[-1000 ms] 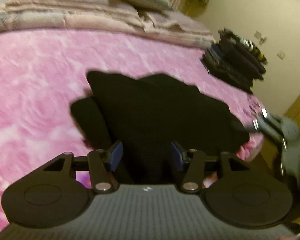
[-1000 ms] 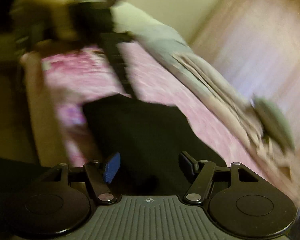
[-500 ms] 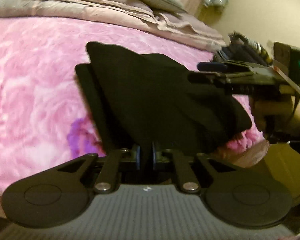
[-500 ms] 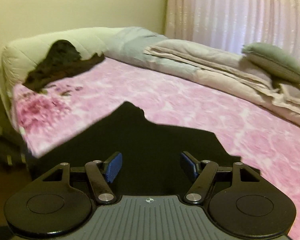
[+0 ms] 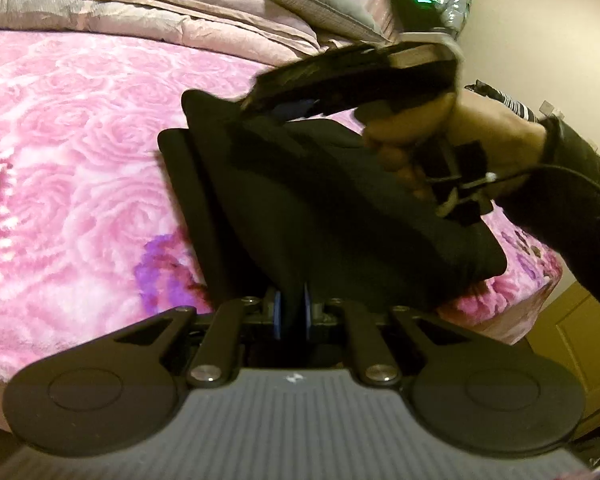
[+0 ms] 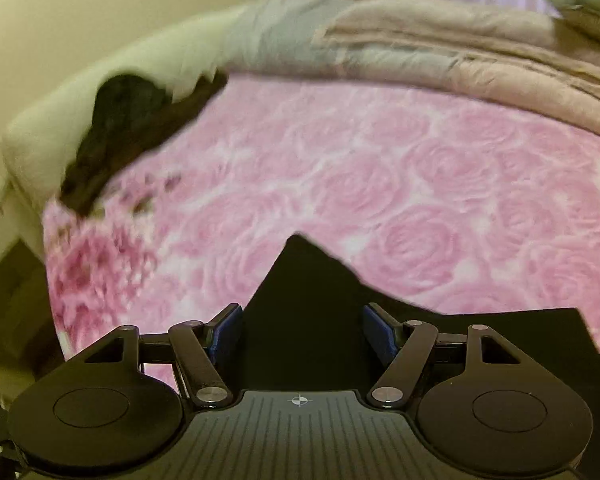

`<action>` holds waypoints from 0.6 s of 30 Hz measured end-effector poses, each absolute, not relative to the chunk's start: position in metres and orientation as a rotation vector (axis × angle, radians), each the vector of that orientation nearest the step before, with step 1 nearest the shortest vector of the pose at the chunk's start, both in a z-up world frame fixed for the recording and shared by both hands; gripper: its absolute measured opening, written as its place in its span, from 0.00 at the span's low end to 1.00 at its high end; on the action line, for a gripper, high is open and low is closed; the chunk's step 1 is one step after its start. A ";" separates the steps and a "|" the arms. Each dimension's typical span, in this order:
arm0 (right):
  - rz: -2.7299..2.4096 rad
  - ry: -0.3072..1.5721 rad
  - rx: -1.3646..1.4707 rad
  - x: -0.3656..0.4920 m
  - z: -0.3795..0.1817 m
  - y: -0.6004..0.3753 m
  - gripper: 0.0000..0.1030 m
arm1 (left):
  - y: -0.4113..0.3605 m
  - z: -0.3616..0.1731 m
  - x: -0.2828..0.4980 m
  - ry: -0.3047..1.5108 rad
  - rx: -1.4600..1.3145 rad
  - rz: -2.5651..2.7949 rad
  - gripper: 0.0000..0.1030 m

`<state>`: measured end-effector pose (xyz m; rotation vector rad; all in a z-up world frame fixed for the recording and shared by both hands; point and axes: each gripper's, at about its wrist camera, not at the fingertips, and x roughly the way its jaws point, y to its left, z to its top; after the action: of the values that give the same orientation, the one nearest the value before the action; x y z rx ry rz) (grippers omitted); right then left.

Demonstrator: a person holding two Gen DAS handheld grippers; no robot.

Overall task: Fold clothes
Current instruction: 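Grasp the folded black jacket with the right gripper while the left gripper holds its other edge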

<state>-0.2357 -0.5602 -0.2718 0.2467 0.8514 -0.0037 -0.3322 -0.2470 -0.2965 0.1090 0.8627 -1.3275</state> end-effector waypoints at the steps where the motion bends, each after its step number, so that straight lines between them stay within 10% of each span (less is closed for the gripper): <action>1: -0.007 0.875 0.233 -0.232 -0.278 -0.557 0.67 | -0.246 -0.297 -0.332 0.864 0.101 -1.328 0.07; 7: 0.003 0.868 0.235 -0.233 -0.276 -0.555 0.40 | -0.229 -0.296 -0.336 0.831 0.014 -1.337 0.07; 12: 0.064 0.902 0.142 -0.218 -0.283 -0.525 0.41 | -0.212 -0.310 -0.342 0.875 -0.065 -1.314 0.07; 18: 0.041 0.828 0.188 -0.232 -0.281 -0.535 0.64 | -0.214 -0.310 -0.329 0.931 -0.079 -1.331 0.10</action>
<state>-0.2324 -0.5351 -0.2814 0.1877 0.8280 0.0413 -0.3289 -0.2144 -0.3097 -0.0791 0.9311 -1.3306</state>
